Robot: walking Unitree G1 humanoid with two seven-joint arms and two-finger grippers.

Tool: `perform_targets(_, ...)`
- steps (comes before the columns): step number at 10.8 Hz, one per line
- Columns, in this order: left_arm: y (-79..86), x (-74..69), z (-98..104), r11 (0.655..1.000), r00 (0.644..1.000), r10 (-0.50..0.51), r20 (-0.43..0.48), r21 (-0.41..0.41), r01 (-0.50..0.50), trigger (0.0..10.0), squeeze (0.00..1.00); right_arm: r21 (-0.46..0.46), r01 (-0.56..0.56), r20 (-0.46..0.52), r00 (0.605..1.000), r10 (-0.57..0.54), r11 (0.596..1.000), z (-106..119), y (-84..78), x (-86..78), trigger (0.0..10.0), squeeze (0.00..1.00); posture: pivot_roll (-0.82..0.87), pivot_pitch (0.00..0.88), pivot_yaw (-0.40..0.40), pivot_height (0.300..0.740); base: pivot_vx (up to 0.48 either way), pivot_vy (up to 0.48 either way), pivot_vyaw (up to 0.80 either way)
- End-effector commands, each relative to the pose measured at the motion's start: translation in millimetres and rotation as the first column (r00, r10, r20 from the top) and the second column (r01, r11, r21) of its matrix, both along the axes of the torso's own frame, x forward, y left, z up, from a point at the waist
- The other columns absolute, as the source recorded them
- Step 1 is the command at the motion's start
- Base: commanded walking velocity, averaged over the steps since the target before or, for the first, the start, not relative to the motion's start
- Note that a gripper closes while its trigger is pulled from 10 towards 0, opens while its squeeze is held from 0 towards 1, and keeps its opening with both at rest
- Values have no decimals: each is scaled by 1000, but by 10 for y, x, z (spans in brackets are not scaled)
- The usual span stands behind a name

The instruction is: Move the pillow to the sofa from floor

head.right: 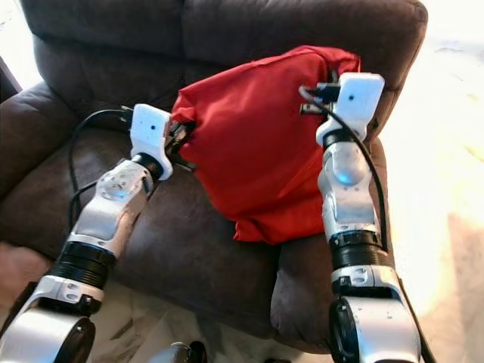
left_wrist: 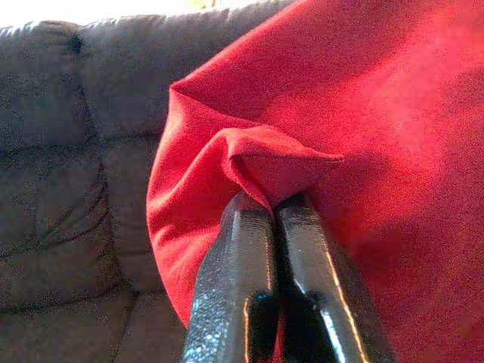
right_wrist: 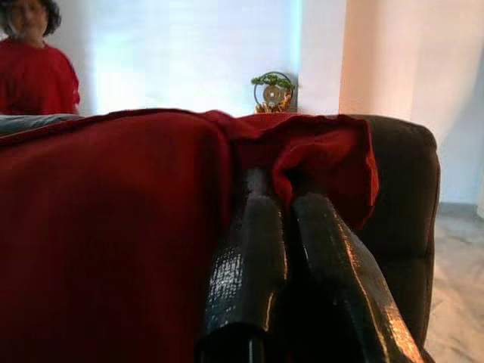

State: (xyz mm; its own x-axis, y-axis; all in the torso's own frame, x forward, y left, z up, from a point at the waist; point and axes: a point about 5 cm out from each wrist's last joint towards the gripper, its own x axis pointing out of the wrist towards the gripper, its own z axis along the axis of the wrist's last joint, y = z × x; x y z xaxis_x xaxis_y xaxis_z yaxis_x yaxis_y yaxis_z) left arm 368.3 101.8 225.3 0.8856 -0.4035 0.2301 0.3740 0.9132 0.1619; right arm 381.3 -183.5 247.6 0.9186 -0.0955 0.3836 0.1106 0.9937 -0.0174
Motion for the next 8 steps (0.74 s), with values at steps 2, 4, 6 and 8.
perform_targets(2,22,-43,170,999,995,13,96,-41,-9,10000,0,-3,-19,33,999,19,1000,63,35,-26,10000,0,80,146,21,739,0,0,0)
perform_targets(4,53,-55,491,998,979,1,204,-66,13,10000,0,-2,-2,162,987,2,1000,470,-21,-51,10000,0,72,127,23,739,0,0,0)
perform_targets(6,146,-60,874,994,949,28,315,-106,6,10000,0,-18,18,314,949,-12,1000,998,-99,-127,10000,0,53,107,19,739,0,0,0)
perform_targets(8,211,-104,1060,992,933,42,357,-127,4,10000,0,-72,17,383,924,12,997,1248,-73,-218,10000,0,42,98,16,739,0,0,0)
